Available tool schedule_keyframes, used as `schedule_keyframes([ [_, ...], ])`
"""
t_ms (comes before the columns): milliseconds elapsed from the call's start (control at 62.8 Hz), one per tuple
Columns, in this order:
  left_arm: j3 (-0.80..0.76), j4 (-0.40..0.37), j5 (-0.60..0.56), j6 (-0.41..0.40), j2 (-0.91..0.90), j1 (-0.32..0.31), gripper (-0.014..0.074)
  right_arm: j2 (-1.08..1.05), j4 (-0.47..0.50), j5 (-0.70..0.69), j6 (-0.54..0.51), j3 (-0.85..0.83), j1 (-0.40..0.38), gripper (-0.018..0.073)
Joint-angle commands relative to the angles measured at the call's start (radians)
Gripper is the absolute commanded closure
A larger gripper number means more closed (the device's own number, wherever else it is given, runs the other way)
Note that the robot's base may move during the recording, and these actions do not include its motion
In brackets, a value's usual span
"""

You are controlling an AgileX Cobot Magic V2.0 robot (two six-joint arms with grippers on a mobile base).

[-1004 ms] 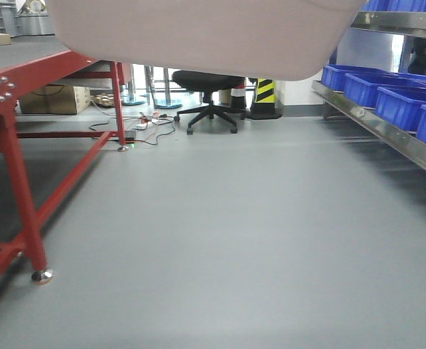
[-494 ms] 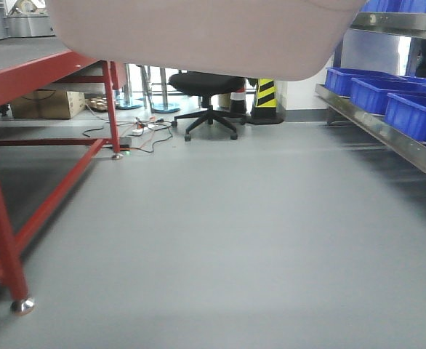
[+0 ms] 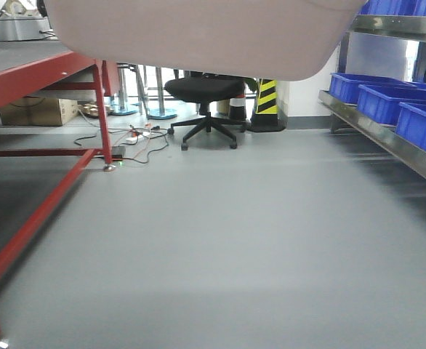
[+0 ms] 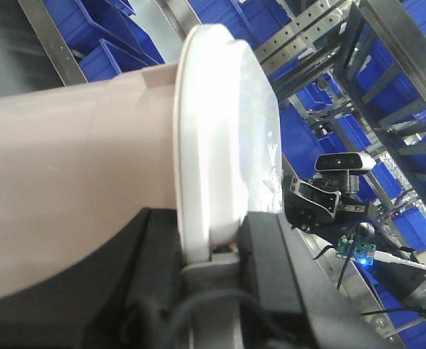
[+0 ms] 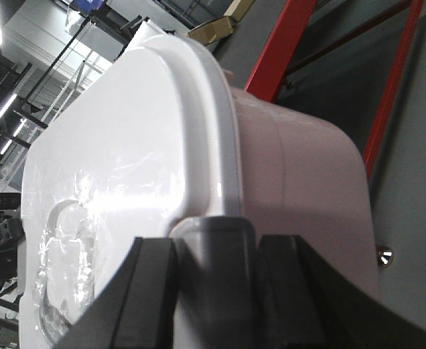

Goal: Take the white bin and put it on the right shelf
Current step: 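Hold the bin raised with both grippers while the base turns away from the table, then hold the bin while the base drives up to the metal shelving rack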

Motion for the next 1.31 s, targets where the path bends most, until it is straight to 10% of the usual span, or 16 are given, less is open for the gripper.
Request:
schedule_keyframes([
  [0,-0.034,-0.095,0.144,0.002,-0.046,-0.021,0.0722,-0.058,0.119,0.141,-0.017,-0.033,0.017,0.042],
  [1290,-0.034,-0.095,0.144,0.002,-0.046,-0.021,0.0722,-0.058,0.119,0.134,-0.017,-0.033,0.017,0.042],
])
